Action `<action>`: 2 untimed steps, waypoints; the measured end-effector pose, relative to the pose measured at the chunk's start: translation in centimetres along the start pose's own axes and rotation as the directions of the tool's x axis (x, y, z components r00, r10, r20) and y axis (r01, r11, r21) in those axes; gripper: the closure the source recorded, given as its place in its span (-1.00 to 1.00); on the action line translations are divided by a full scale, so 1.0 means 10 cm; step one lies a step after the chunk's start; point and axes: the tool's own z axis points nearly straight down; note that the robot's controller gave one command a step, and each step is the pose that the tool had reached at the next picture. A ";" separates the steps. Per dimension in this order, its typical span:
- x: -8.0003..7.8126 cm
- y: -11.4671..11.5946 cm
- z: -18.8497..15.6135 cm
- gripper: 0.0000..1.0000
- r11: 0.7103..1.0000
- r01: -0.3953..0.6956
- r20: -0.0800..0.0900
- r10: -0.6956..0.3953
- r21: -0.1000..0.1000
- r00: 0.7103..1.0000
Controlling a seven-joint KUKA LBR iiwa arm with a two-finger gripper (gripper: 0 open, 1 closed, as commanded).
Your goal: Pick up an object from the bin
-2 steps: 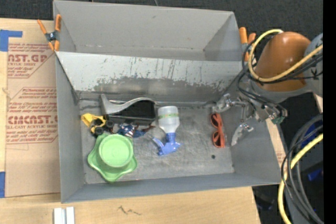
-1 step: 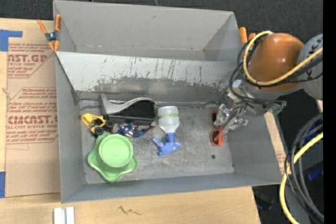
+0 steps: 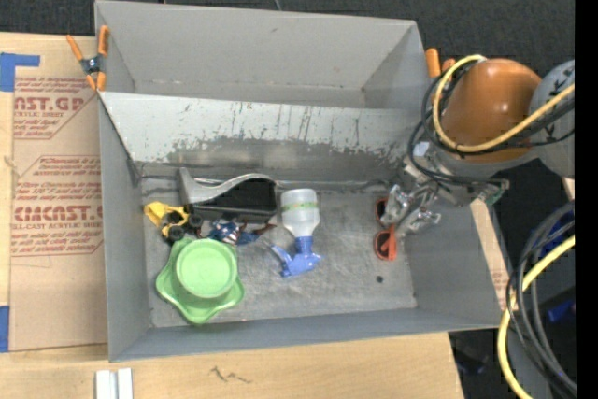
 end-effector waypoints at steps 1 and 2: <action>0.00 0.03 -0.58 1.00 1.000 0.019 -0.004 -0.019 -0.006 1.000; -0.04 0.09 -1.33 1.00 1.000 -0.005 -0.004 0.005 -0.004 1.000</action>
Offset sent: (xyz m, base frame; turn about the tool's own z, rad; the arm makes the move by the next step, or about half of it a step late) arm -0.0081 0.0134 0.1921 0.0301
